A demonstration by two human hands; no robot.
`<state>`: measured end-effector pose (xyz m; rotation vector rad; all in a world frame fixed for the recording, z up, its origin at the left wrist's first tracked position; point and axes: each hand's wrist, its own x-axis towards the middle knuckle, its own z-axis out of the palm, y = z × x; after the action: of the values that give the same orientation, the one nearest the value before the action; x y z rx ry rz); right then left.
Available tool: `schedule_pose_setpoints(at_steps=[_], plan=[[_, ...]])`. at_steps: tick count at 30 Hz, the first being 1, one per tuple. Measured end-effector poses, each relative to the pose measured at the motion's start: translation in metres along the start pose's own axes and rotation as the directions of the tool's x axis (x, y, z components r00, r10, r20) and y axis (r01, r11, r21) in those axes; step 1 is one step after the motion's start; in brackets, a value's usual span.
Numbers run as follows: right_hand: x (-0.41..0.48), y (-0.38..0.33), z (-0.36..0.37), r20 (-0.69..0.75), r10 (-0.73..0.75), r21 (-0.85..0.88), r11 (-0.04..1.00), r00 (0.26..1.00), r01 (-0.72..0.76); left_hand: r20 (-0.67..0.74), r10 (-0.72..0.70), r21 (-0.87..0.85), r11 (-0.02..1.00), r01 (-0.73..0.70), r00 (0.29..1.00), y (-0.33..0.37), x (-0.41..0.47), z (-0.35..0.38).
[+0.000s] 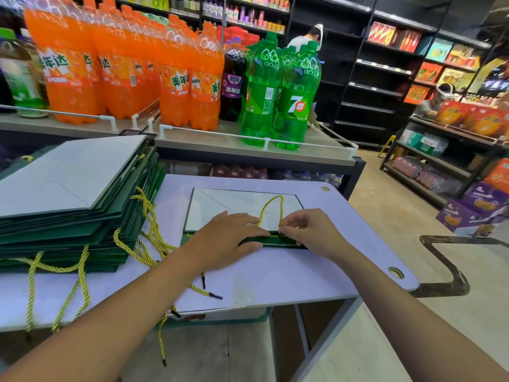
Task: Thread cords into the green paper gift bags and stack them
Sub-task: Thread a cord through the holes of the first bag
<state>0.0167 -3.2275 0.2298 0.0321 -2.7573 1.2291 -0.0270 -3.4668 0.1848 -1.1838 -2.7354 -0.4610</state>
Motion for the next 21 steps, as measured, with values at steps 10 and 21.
schedule_pose_setpoints(at_steps=[10,21], plan=[[0.004,-0.007,-0.004,0.059,-0.108,-0.196,0.973,0.992,0.118,-0.011,-0.020,-0.033,0.999,0.020,1.000,0.002,-0.001,-0.001],[0.008,-0.017,-0.004,0.071,-0.189,-0.625,0.757,0.979,0.191,-0.098,-0.107,-0.128,0.987,0.094,0.989,0.000,0.004,0.003]])
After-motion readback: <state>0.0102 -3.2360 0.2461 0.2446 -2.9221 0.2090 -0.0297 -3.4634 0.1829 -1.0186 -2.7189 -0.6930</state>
